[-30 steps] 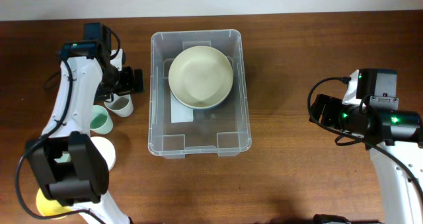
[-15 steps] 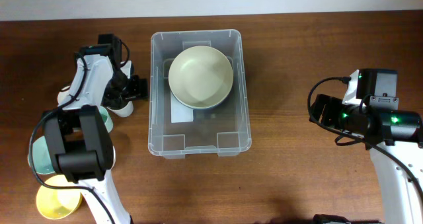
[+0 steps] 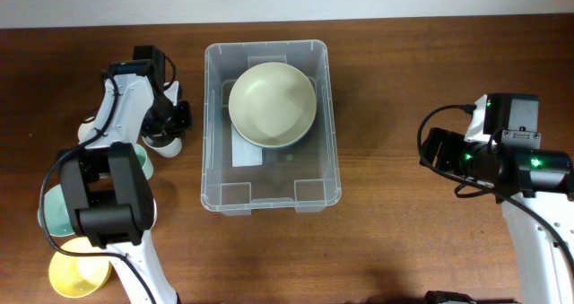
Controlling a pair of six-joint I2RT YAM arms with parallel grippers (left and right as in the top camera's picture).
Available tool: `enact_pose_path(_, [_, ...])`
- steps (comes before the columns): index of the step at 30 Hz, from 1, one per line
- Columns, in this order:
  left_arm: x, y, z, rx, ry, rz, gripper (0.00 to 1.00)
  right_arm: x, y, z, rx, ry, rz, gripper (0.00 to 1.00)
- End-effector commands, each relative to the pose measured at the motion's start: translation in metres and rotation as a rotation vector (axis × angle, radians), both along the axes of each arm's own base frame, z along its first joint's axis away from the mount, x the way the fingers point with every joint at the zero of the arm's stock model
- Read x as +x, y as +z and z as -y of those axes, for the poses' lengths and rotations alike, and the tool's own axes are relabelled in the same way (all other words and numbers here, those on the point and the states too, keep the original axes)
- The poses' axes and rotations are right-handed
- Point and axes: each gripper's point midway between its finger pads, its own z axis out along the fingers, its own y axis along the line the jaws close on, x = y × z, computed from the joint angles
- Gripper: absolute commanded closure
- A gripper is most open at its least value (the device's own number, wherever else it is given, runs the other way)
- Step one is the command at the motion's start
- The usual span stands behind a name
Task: Pack container
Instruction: 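Move the left gripper to the grey cup and grasp it, then carry the grey cup with the left gripper into the bin beside the bowls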
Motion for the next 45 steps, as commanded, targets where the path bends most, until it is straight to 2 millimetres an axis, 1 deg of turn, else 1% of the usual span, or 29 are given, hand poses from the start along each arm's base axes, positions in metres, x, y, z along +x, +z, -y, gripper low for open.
enact_pose_path(1, [0.007, 0.003, 0.000, -0.006, 0.002, 0.019, 0.96, 0.001, 0.003, -0.003, 0.005, 0.005, 0.009, 0.01])
enact_pose_path(2, [0.007, 0.003, 0.000, -0.006, 0.002, 0.020, 0.99, 0.001, 0.003, -0.003, 0.006, 0.005, 0.009, 0.01])
enact_pose_path(5, [0.011, 0.008, 0.000, -0.005, 0.002, 0.034, 0.99, 0.001, 0.002, -0.003, 0.005, 0.005, 0.008, 0.01])
enact_pose_path(7, [0.017, 0.017, 0.000, -0.004, 0.001, 0.051, 0.99, 0.001, 0.003, -0.003, 0.005, 0.005, 0.009, 0.01])
enact_pose_path(8, [0.022, 0.029, -0.001, 0.003, 0.000, 0.065, 0.99, 0.001, 0.003, -0.003, 0.005, 0.005, 0.009, 0.01])
enact_pose_path(10, [0.025, 0.045, -0.003, 0.024, -0.004, 0.075, 1.00, 0.001, 0.003, -0.003, 0.005, 0.005, 0.009, 0.01])
enact_pose_path(12, [0.029, 0.084, -0.001, 0.074, -0.022, 0.109, 1.00, 0.001, 0.003, -0.001, 0.002, 0.000, 0.009, 0.01])
enact_pose_path(14, [0.032, 0.112, 0.004, 0.092, -0.038, 0.155, 1.00, 0.001, 0.003, -0.001, 0.001, -0.001, 0.010, 0.01])
enact_pose_path(16, [0.035, 0.150, 0.018, 0.091, -0.064, 0.233, 0.99, 0.001, 0.003, -0.001, 0.001, -0.001, 0.010, 0.01])
enact_pose_path(17, [0.035, 0.163, 0.024, 0.090, -0.075, 0.261, 0.99, 0.001, 0.003, -0.001, 0.001, -0.001, 0.010, 0.01])
enact_pose_path(18, [0.032, 0.182, 0.033, 0.086, -0.090, 0.300, 1.00, 0.001, 0.003, -0.001, 0.001, -0.001, 0.010, 0.01])
enact_pose_path(19, [0.029, 0.196, 0.044, 0.080, -0.105, 0.329, 1.00, 0.001, 0.003, -0.001, 0.001, -0.001, 0.010, 0.01])
enact_pose_path(20, [0.021, 0.210, 0.062, 0.071, -0.135, 0.356, 1.00, 0.001, 0.003, -0.001, 0.001, -0.001, 0.010, 0.01])
enact_pose_path(21, [0.016, 0.217, 0.074, 0.065, -0.165, 0.368, 0.99, 0.001, 0.003, -0.001, 0.001, -0.001, 0.010, 0.01])
enact_pose_path(22, [0.007, 0.222, 0.091, 0.061, -0.206, 0.371, 1.00, 0.001, 0.003, -0.001, 0.001, -0.001, 0.010, 0.01])
enact_pose_path(25, [-0.012, 0.222, 0.121, 0.100, -0.264, 0.344, 1.00, 0.001, 0.003, -0.001, 0.002, 0.000, 0.009, 0.01])
enact_pose_path(26, [-0.022, 0.220, 0.139, 0.101, -0.308, 0.327, 0.99, 0.001, 0.003, -0.001, 0.002, 0.000, 0.009, 0.01])
enact_pose_path(27, [-0.034, 0.218, 0.164, 0.091, -0.371, 0.314, 1.00, 0.001, 0.003, -0.001, 0.002, 0.000, 0.009, 0.01])
enact_pose_path(29, [-0.045, 0.218, 0.188, 0.080, -0.431, 0.315, 0.99, 0.000, 0.003, -0.001, 0.002, -0.001, 0.008, 0.01])
enact_pose_path(30, [-0.054, 0.218, 0.205, 0.065, -0.437, 0.316, 0.99, 0.000, 0.003, -0.001, 0.002, -0.001, 0.008, 0.01])
enact_pose_path(34, [-0.070, 0.214, 0.237, 0.016, -0.360, 0.304, 0.99, 0.000, 0.003, -0.001, 0.002, -0.001, 0.008, 0.01])
enact_pose_path(35, [-0.074, 0.209, 0.249, -0.020, -0.358, 0.293, 1.00, 0.001, 0.003, -0.001, 0.002, 0.000, 0.009, 0.01])
enact_pose_path(36, [-0.077, 0.206, 0.255, -0.037, -0.359, 0.284, 0.99, 0.000, 0.003, -0.001, 0.002, -0.001, 0.008, 0.01])
enact_pose_path(37, [-0.080, 0.201, 0.260, -0.051, -0.355, 0.270, 0.99, 0.000, 0.003, -0.001, 0.002, -0.001, 0.008, 0.01])
enact_pose_path(38, [-0.085, 0.191, 0.266, -0.056, -0.343, 0.244, 0.99, 0.000, 0.002, -0.001, 0.003, -0.001, 0.007, 0.01])
enact_pose_path(40, [-0.092, 0.174, 0.270, -0.045, -0.307, 0.200, 0.99, 0.000, 0.002, -0.001, 0.003, -0.001, 0.005, 0.01])
enact_pose_path(43, [-0.102, 0.145, 0.280, -0.054, -0.310, 0.144, 0.99, 0.000, 0.002, -0.001, 0.003, -0.001, 0.005, 0.01])
enact_pose_path(44, [-0.108, 0.130, 0.288, -0.078, -0.325, 0.115, 0.99, 0.000, 0.002, -0.001, 0.003, 0.000, 0.005, 0.01])
enact_pose_path(45, [-0.110, 0.122, 0.293, -0.092, -0.331, 0.105, 0.99, 0.000, 0.002, -0.001, 0.003, 0.000, 0.005, 0.01])
